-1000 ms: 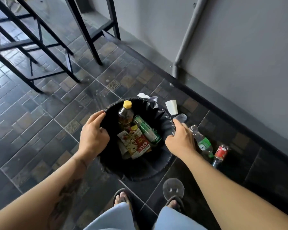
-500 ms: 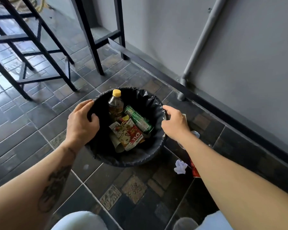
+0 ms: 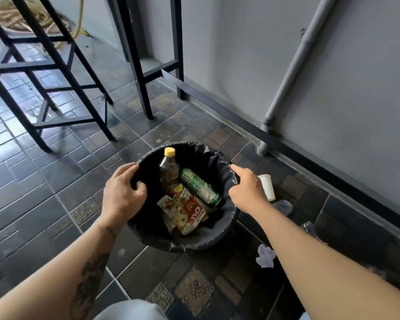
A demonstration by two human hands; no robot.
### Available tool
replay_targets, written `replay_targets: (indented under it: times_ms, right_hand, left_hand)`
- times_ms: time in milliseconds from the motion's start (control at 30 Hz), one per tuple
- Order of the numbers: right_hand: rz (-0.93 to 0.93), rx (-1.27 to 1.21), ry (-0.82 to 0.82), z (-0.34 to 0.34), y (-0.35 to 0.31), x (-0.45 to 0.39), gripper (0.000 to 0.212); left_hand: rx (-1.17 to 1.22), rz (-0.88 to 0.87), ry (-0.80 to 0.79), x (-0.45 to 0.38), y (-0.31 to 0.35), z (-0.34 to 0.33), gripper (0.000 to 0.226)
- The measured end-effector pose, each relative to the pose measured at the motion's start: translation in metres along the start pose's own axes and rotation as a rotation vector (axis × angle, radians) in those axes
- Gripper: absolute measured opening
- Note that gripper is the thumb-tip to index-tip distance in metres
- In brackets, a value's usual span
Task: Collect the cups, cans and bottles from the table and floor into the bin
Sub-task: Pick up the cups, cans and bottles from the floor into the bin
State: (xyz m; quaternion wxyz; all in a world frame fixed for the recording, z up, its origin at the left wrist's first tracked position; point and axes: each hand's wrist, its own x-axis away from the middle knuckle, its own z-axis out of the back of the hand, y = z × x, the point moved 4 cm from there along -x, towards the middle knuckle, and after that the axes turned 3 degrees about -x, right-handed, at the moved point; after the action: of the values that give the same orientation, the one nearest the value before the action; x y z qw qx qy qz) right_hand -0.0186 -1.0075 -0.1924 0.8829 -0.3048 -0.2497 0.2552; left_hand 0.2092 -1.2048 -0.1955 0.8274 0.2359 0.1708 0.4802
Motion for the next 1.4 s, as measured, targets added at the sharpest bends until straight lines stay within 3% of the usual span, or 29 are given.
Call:
replay_targets:
  times_ms: [233, 400, 600, 733, 933, 1100, 1233, 1400]
  right_hand:
    - [0.096, 0.123, 0.119, 0.0, 0.017, 0.005, 0.071]
    - [0.1, 0.186, 0.094, 0.011, 0.031, 0.005, 0.072]
    - [0.149, 0.059, 0.165, 0.02, 0.055, 0.006, 0.062]
    - [0.057, -0.041, 0.024, 0.042, 0.075, 0.008, 0.05]
    - [-0.061, -0.029, 0.032, 0.105, 0.121, 0.026, 0.038]
    - [-0.223, -0.057, 0.04, 0.135, 0.177, 0.064, 0.034]
    - [-0.353, -0.017, 0.067, 0.149, 0.231, 0.086, 0.041]
    - [-0.42, 0.047, 0.043, 0.135, 0.273, 0.103, 0.045]
  left_hand:
    - [-0.067, -0.03, -0.019, 0.012, 0.012, -0.026, 0.065]
    - [-0.065, -0.074, -0.026, 0.006, 0.026, -0.04, 0.064]
    - [-0.118, -0.115, -0.016, 0.003, 0.041, -0.05, 0.063]
    - [-0.17, -0.137, -0.021, 0.005, 0.048, -0.045, 0.065]
    - [-0.029, -0.302, 0.119, 0.011, 0.116, -0.027, 0.053]
    - [0.087, -0.62, 0.013, 0.042, 0.21, -0.048, 0.053]
    - [0.098, -0.928, -0.207, 0.094, 0.27, -0.106, 0.055]
    - [-0.018, -1.019, -0.441, 0.157, 0.263, -0.189, 0.057]
